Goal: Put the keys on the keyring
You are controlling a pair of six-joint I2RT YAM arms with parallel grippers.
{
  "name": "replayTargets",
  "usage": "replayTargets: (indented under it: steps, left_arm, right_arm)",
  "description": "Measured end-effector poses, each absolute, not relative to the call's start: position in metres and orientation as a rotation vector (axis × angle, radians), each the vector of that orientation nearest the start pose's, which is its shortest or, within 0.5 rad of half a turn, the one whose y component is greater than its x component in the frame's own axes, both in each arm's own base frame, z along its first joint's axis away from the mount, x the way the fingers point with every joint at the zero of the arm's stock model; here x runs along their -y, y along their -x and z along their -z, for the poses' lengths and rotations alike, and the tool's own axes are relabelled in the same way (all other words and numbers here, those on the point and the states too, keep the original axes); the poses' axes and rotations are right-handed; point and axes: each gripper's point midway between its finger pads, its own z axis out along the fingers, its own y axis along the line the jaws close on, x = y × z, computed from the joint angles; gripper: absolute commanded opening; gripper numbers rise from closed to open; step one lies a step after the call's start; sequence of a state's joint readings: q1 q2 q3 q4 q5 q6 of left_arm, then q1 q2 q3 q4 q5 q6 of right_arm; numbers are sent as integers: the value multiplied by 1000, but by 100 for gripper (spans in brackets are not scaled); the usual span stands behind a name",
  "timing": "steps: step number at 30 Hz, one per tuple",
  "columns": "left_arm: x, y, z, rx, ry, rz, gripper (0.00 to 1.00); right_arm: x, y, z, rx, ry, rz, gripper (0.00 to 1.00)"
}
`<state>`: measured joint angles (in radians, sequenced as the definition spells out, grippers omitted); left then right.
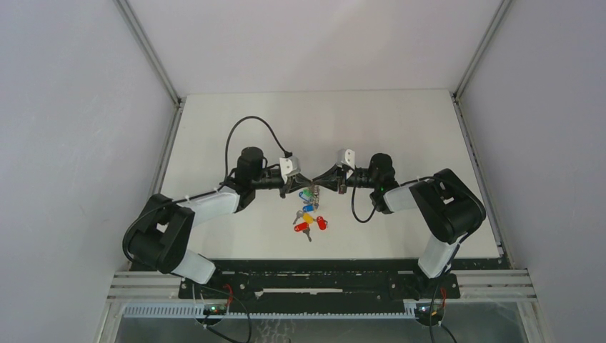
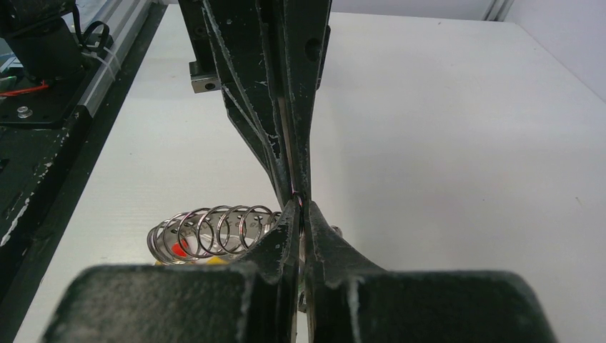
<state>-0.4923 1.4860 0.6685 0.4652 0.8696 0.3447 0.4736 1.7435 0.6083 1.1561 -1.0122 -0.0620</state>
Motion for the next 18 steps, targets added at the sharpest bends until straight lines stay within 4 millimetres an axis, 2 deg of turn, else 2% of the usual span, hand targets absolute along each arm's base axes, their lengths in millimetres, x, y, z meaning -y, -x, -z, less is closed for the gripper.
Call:
replayTargets:
  steps: [7, 12, 15, 18]
  left_arm:
    - [290, -278, -133, -1419, -1263, 928, 0]
    - [288, -282, -132, -1436, -1254, 888, 0]
    - [283, -286, -132, -1457, -1247, 834, 0]
    - [278, -290, -132, -1471, -1243, 782, 0]
  right_arm:
    - [-311, -283, -138, -1187, 1178, -1094, 1]
    - [-310, -285, -137, -1207, 1162, -1085, 23]
    - [-304, -283, -143, -1237, 1138, -1069, 31]
    - [-298, -282, -157, -1274, 1103, -1038, 34]
